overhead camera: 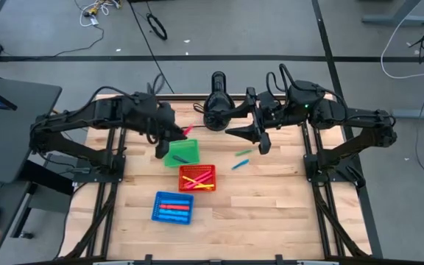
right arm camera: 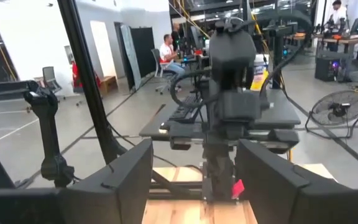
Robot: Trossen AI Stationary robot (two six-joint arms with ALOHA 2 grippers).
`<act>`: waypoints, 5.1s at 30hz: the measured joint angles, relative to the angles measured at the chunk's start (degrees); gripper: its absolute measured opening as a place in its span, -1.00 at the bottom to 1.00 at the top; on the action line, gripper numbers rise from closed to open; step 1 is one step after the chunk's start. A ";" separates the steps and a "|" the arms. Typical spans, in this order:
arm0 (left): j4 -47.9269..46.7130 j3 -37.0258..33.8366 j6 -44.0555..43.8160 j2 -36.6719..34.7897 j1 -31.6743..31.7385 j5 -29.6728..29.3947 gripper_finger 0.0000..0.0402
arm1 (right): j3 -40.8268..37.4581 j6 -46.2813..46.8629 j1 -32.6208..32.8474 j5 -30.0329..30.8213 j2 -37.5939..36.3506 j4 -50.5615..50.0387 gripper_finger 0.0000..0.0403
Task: Pick & Place Markers
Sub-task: Put the pink pen into the green bin, then put the blue pen into the green bin
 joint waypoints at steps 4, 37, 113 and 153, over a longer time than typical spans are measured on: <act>-9.07 -0.03 -0.30 -0.01 0.47 0.04 -0.76 | 0.00 -1.05 0.00 0.02 -0.30 -0.19 0.16; -25.78 -4.94 6.63 14.10 4.36 -7.13 -0.76 | 0.00 -1.53 0.00 0.02 -0.26 -0.13 0.16; 15.48 -14.51 1.23 -1.23 5.86 9.41 -0.09 | -0.04 -4.26 0.01 0.02 -0.22 -5.26 0.16; 37.35 -14.47 -0.04 -13.81 -5.77 -4.34 0.02 | -0.04 -2.63 0.02 0.02 -0.26 -7.09 0.16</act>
